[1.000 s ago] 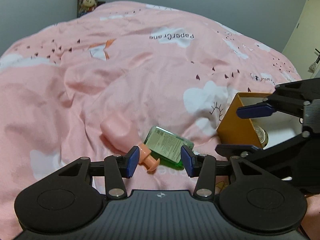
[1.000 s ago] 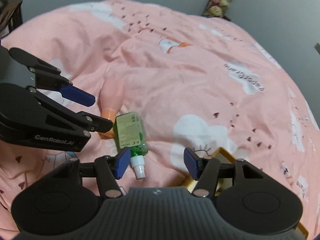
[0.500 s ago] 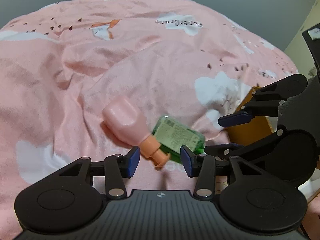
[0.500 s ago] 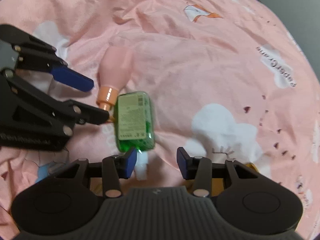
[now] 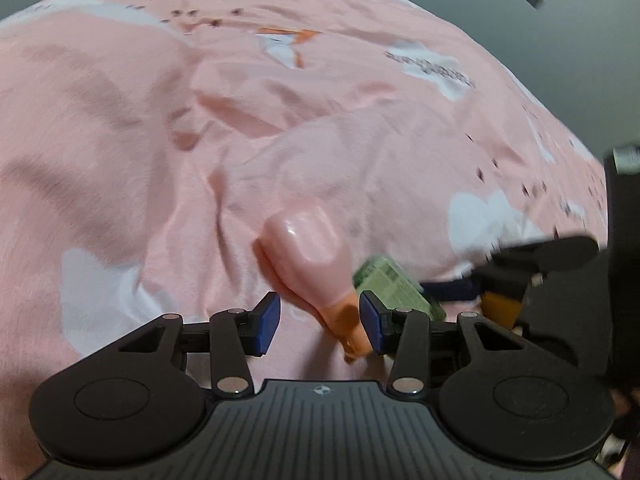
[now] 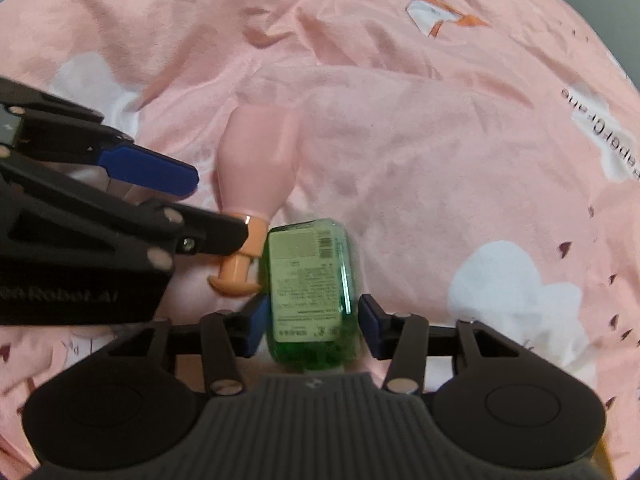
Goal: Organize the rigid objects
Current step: 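Grasp the green spray bottle with the right gripper while the left gripper grasps the pink bottle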
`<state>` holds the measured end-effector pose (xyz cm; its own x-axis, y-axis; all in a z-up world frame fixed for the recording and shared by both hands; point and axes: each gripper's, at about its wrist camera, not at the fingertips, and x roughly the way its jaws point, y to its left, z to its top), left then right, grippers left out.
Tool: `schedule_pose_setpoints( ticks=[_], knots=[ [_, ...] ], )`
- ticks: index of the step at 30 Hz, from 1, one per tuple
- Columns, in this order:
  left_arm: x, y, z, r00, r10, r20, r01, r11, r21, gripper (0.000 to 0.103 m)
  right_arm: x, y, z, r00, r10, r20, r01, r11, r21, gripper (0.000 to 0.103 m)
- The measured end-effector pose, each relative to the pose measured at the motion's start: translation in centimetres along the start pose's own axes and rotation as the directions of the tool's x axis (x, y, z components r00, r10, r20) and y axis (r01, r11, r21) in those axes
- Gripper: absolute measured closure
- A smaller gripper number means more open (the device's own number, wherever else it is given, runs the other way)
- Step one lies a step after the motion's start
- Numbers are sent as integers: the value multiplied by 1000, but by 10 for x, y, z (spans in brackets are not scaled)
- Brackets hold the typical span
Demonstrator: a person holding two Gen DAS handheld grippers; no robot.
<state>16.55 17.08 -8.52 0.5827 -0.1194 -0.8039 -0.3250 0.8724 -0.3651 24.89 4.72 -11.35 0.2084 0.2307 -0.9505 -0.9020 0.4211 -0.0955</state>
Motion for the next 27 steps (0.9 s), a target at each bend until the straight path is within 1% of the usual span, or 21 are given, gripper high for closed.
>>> schedule_pose_setpoints(
  ticks=[3, 5, 7, 10, 17, 19, 22, 25, 27],
  knots=[
    [1, 3, 2, 999, 22, 23, -20, 998, -66, 46, 1, -6, 2, 1000, -5, 8, 5, 998, 64, 56],
    [4, 3, 4, 1000, 17, 26, -14, 995, -97, 44, -3, -16, 2, 1000, -8, 23, 5, 993, 120, 56],
    [8, -1, 6, 999, 25, 29, -22, 994, -108, 42, -3, -24, 3, 999, -21, 24, 17, 988, 155, 56],
    [15, -9, 10, 997, 69, 43, -63, 991, -117, 42, 1, -30, 5, 1000, -19, 21, 15, 982, 189, 56],
    [31, -14, 15, 991, 131, 37, -126, 986, -111, 42, 3, -33, 1, 1000, -8, 28, 2, 980, 200, 56],
    [35, -15, 16, 989, 143, 34, -138, 985, -106, 44, 4, -35, 0, 1000, -1, 31, -5, 978, 208, 56],
    [40, -15, 16, 988, 151, 32, -148, 984, -96, 46, 6, -37, -1, 999, 4, 34, -12, 975, 223, 56],
    [44, -16, 16, 987, 158, 37, -156, 986, -60, 48, 10, -39, -1, 999, 6, 40, -16, 971, 238, 55],
    [44, -13, 15, 989, 143, 42, -141, 988, -56, 48, 12, -39, 0, 999, 7, 42, -17, 969, 245, 55]
  ],
)
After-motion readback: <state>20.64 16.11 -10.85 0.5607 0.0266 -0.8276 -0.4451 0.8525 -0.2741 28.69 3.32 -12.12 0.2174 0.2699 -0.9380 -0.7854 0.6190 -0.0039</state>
